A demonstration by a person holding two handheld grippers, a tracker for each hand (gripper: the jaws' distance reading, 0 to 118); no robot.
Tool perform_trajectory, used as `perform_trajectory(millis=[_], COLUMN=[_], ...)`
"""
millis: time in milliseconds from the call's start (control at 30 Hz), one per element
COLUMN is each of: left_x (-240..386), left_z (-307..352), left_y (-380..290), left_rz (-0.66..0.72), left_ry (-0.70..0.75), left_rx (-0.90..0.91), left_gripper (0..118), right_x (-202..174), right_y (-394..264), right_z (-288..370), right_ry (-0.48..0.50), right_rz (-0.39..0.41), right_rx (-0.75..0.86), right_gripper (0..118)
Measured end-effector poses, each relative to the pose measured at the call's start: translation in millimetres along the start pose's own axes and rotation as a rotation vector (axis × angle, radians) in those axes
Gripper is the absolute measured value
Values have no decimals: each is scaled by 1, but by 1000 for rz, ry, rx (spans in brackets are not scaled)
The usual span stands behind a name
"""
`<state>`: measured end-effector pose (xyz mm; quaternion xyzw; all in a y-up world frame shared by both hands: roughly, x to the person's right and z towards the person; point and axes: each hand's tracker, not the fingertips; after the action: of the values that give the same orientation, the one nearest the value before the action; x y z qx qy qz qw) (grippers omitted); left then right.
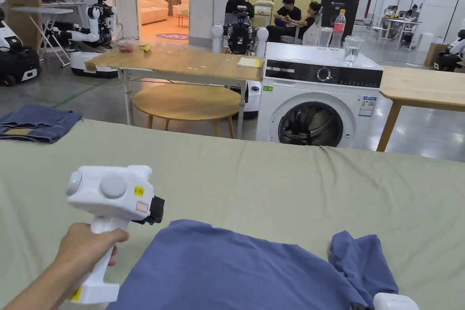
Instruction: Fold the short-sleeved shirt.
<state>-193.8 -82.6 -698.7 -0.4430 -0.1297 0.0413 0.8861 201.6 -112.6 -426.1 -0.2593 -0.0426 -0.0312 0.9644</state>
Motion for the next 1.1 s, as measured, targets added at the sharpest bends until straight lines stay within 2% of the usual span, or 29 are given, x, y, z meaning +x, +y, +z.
perform_trajectory(millis=[33, 67, 133, 233, 267, 367, 500, 567, 600, 700, 733, 767, 933, 1000, 1067, 1100], left_x=[-2, -3, -6, -8, -7, 0, 33, 44, 48, 44, 47, 47, 42, 38, 40, 37], left_z=[-13, -25, -49, -80, -90, -113, -106, -104, -103, -112, -110, -107, -63, -38, -5, 8], left_y=[7, 13, 22, 27, 26, 14, 0, -11, -15, -11, -11, -11, -15, -18, -25, -28], left_rz=[5, 14, 38, 105, 118, 137, -59, -116, -114, -148, -176, -188, -181, -183, -194, -196], left_ry=[1, 2, 10, 14, 21, 25, 154, 170, 158, 113, 106, 116, 90, 82, 98, 104], left_rx=[-16, -31, -61, -116, -130, -186, -119, -86, -80, -93, -111, -109, -18, 16, 59, 81], left_gripper=[12, 12, 38, 63, 67, 68, 69, 67, 62, 24, 5, 1, 0, 0, 0, 0], right_x=[1, 2, 4, 8, 9, 13, 17, 18, 19, 23, 26, 29, 63, 82, 100, 108], right_y=[0, 0, 0, -2, -2, -4, -7, -8, -8, -7, -6, -4, 24, 42, 57, 64], right_z=[-3, -6, -11, -16, -18, -20, -23, -24, -24, -24, -24, -23, -20, -28, -42, -50], right_ry=[-3, -5, -14, -23, -28, -38, -44, -48, -52, -54, -54, -52, -65, -67, -65, -65], right_rz=[0, 0, 7, 18, 21, 21, 9, 2, -1, -20, -31, -38, -75, -87, -104, -111], right_rx=[-7, -11, -26, -42, -49, -61, -77, -82, -84, -92, -94, -96, -120, -157, -192, -206], right_gripper=[0, 0, 0, 0, 0, 0, 0, 0, 0, 0, 0, 0, 1, 16, 19, 27])
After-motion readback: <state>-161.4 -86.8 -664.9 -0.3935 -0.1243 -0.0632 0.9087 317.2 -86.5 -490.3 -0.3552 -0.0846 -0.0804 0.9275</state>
